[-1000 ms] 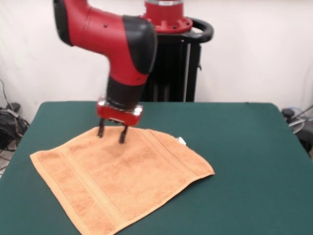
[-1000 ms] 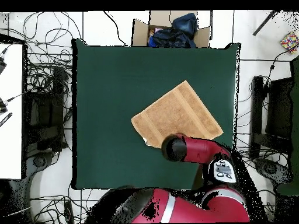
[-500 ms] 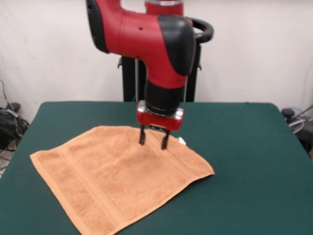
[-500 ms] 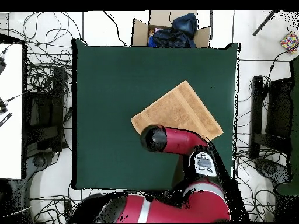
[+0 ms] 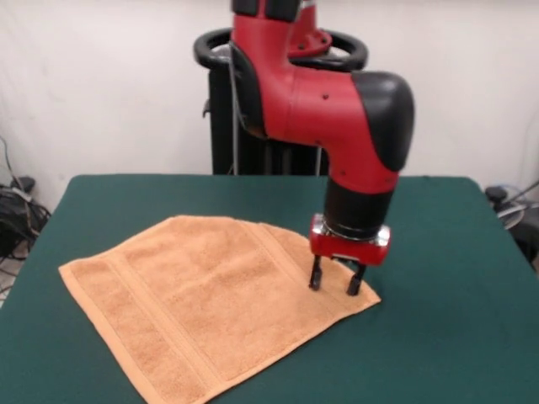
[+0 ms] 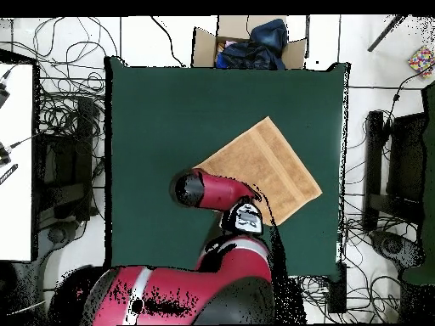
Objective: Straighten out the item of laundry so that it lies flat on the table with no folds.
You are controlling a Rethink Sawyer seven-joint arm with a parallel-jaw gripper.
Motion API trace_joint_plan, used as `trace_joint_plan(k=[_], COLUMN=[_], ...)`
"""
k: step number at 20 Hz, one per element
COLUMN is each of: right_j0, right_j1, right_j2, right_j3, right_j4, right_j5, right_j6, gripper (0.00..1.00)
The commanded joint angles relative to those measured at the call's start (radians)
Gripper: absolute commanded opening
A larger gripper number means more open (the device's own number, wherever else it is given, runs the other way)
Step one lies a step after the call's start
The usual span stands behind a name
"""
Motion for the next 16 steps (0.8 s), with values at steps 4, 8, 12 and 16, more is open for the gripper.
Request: trace_joint_plan(k=[4,8,12,16], right_j0=[0.201,0.142,-0.041,-0.192], right_j1=[0.254,0.276,0.316,0.379], right_j2=[-0.107,0.005,0.25,0.438], right_j3=[-0.258,-0.236,-0.202,-0.2], right_j4=[0.154,0.124,-0.034,-0.173], right_j5=[0.063,-0.121,-0.39,-0.426], right_j6=[0.282,0.219,0.158,0.106], gripper=[1.0,1.0,1.0,1.0])
